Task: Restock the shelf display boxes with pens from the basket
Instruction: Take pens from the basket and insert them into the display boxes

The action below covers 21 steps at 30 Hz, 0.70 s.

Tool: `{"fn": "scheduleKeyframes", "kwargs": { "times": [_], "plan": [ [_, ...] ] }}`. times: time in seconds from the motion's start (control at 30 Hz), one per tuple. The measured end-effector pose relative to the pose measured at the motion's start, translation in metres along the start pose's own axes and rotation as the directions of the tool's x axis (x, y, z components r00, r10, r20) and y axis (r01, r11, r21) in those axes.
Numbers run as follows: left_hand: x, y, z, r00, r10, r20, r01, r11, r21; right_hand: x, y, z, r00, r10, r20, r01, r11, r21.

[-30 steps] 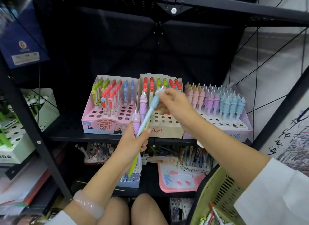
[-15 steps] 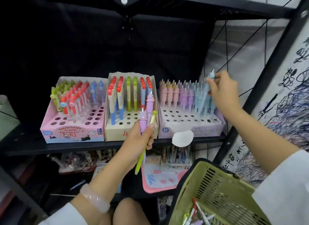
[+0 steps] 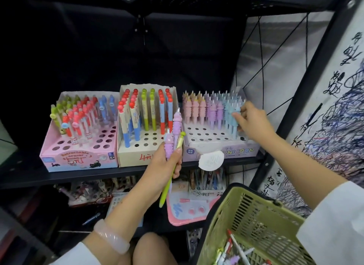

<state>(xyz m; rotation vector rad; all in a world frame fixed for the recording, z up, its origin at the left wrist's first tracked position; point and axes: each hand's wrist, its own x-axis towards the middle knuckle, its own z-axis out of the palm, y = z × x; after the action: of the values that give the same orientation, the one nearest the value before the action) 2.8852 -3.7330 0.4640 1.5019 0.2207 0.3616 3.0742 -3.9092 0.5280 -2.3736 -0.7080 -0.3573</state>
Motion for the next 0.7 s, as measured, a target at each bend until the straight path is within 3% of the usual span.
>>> {"fn": "scheduleKeyframes", "kwargs": {
  "times": [0.07, 0.17, 0.27, 0.33, 0.37, 0.4, 0.47, 0.53, 0.63, 0.7],
  "plan": [
    [-0.001, 0.001, -0.001, 1.0, -0.003, -0.01, 0.003, 1.0, -0.016, 0.0, 0.002, 0.0, 0.999, 0.039, 0.017, -0.038, 0.998, -0.05],
    [-0.002, 0.001, -0.001, 1.0, 0.001, -0.029, -0.001, 1.0, -0.013, 0.006, -0.005, -0.007, 0.997, 0.059, 0.043, -0.043, 0.947, -0.318],
    [-0.004, 0.002, -0.003, 0.999, 0.011, -0.047, -0.012, 1.0, -0.014, 0.002, -0.028, -0.008, 0.994, -0.011, -0.112, -0.037, 0.905, -0.424],
    [-0.006, 0.003, -0.004, 0.999, 0.022, -0.039, -0.022, 1.0, 0.0, -0.007, -0.051, 0.0, 0.972, -0.135, -0.191, 0.071, 0.949, -0.309],
    [-0.007, 0.004, -0.005, 0.999, 0.03, -0.03, -0.03, 1.0, 0.003, -0.012, -0.064, 0.006, 0.974, -0.175, -0.141, 0.148, 0.972, -0.18],
    [-0.007, 0.005, -0.005, 0.999, 0.037, -0.023, -0.037, 0.999, 0.0, -0.018, -0.078, 0.012, 0.98, -0.199, -0.026, 0.198, 0.98, -0.021],
    [-0.008, 0.006, -0.005, 0.999, 0.044, -0.016, -0.044, 0.999, -0.004, -0.031, -0.102, 0.024, 0.942, -0.216, 0.257, 0.144, 0.951, 0.273],
    [-0.009, 0.008, -0.004, 0.999, 0.033, -0.015, -0.033, 0.999, -0.009, -0.038, -0.115, 0.032, 0.901, -0.214, 0.378, 0.044, 0.911, 0.411],
    [-0.009, 0.009, -0.007, 1.0, 0.013, -0.009, -0.013, 1.0, -0.012, -0.033, -0.119, 0.034, 0.922, -0.191, 0.337, -0.014, 0.853, 0.522],
    [-0.008, 0.01, -0.012, 1.0, -0.003, -0.015, 0.003, 1.0, -0.008, -0.022, -0.117, 0.028, 0.979, -0.107, 0.176, -0.026, 0.785, 0.619]
  ]
}}
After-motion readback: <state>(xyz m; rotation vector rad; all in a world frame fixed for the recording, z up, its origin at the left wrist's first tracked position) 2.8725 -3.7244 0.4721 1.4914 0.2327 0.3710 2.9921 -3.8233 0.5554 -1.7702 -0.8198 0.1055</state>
